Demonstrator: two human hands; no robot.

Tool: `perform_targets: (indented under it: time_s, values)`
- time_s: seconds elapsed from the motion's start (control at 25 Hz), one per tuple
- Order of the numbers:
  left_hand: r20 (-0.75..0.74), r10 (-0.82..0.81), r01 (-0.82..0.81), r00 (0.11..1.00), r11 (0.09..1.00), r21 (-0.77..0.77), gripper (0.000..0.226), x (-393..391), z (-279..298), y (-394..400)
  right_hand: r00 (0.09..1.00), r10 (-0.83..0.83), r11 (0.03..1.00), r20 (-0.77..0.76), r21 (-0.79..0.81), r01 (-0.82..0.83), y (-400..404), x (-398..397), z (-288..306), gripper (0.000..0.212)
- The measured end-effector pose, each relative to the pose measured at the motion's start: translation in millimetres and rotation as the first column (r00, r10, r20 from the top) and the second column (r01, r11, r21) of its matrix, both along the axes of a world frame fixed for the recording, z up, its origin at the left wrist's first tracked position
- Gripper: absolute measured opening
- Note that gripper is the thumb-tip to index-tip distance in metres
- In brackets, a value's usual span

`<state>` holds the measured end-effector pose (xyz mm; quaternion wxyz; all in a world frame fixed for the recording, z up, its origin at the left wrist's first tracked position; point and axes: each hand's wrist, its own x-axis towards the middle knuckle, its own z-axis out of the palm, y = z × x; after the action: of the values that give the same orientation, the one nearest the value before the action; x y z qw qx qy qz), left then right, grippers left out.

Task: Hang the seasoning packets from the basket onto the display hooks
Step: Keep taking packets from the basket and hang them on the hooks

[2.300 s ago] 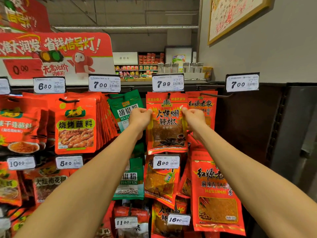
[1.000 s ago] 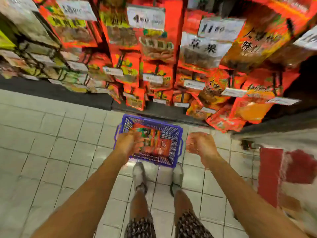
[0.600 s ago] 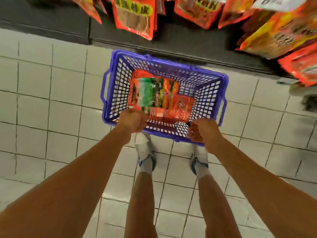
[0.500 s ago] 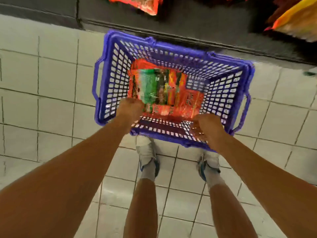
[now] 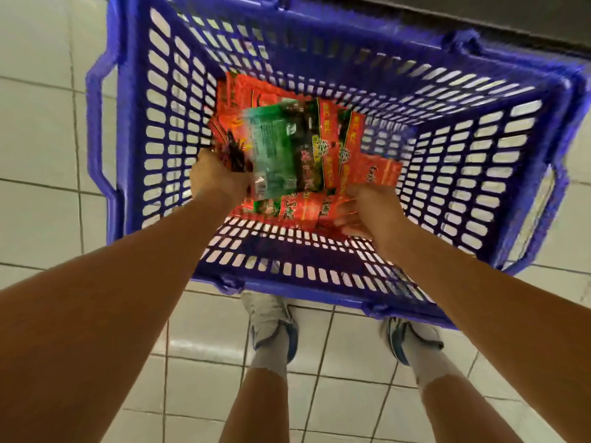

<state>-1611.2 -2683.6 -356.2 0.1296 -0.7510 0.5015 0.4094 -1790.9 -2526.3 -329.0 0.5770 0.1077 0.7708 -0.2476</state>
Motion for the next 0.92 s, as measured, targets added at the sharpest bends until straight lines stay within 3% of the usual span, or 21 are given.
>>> perform_targets:
  time_s: [0.16,0.28,0.36,0.44,0.52,0.6,0.64,0.68,0.72,0.8,0.84,0.92]
  values:
    - [-0.259,-0.071,0.071,0.963,0.997,-0.010,0.046,-3.0,31.8,26.1,0.975,-0.181,0.983,0.131,-0.013,0.184,-25.0,7.4,13.6,0.044]
    - [-0.438,-0.390,0.375,0.810,0.919,-0.124,0.040,-3.3,58.5,54.1,0.885,-0.334,0.932,0.324,-0.026,0.361,-38.5,1.4,21.6,0.071]
    - [-0.484,-0.620,0.600,0.618,0.769,-0.220,0.042,-2.2,69.0,68.4,0.884,-0.326,0.941,0.334,0.023,0.338,-36.8,-6.8,24.1,0.058]
    - [-0.574,-0.656,0.732,0.491,0.667,-0.136,0.033,-4.5,74.2,71.9,0.913,-0.263,0.964,0.311,0.116,0.238,-26.8,-15.6,25.1,0.037]
    - [-0.622,-0.561,0.737,0.546,0.675,0.038,0.031,-10.9,69.9,57.6,0.929,-0.235,0.967,0.286,0.161,0.195,-8.2,-27.0,25.1,0.034]
    - [-0.493,-0.568,0.659,0.659,0.752,0.015,0.045,-19.8,52.6,29.1,0.927,-0.244,0.967,0.285,0.148,0.209,9.6,-38.9,25.3,0.035]
    - [-0.352,-0.649,0.670,0.674,0.738,-0.079,0.045,-24.3,40.1,13.8,0.924,-0.263,0.963,0.278,0.139,0.232,16.3,-43.6,25.2,0.034]
    - [-0.175,-0.764,0.746,0.621,0.644,-0.168,0.048,-28.2,28.5,2.6,0.920,-0.288,0.956,0.267,0.129,0.262,22.2,-47.0,24.7,0.034]
    - [-0.017,-0.865,0.845,0.501,0.494,-0.204,0.058,-31.8,17.1,-2.1,0.914,-0.312,0.950,0.258,0.119,0.290,27.1,-48.8,24.1,0.034]
    - [0.095,-0.966,0.955,0.239,0.216,-0.204,0.081,-39.1,-6.3,4.2,0.900,-0.347,0.938,0.263,0.093,0.334,34.9,-50.2,19.9,0.034]
    - [0.120,-0.978,0.971,0.170,0.145,-0.190,0.089,-42.0,-17.9,12.0,0.894,-0.356,0.934,0.272,0.079,0.347,37.3,-49.6,16.6,0.034]
    - [0.195,-0.973,0.983,0.126,0.097,-0.153,0.098,-44.8,-37.3,24.8,0.881,-0.364,0.929,0.301,0.049,0.367,39.4,-48.5,10.3,0.034]
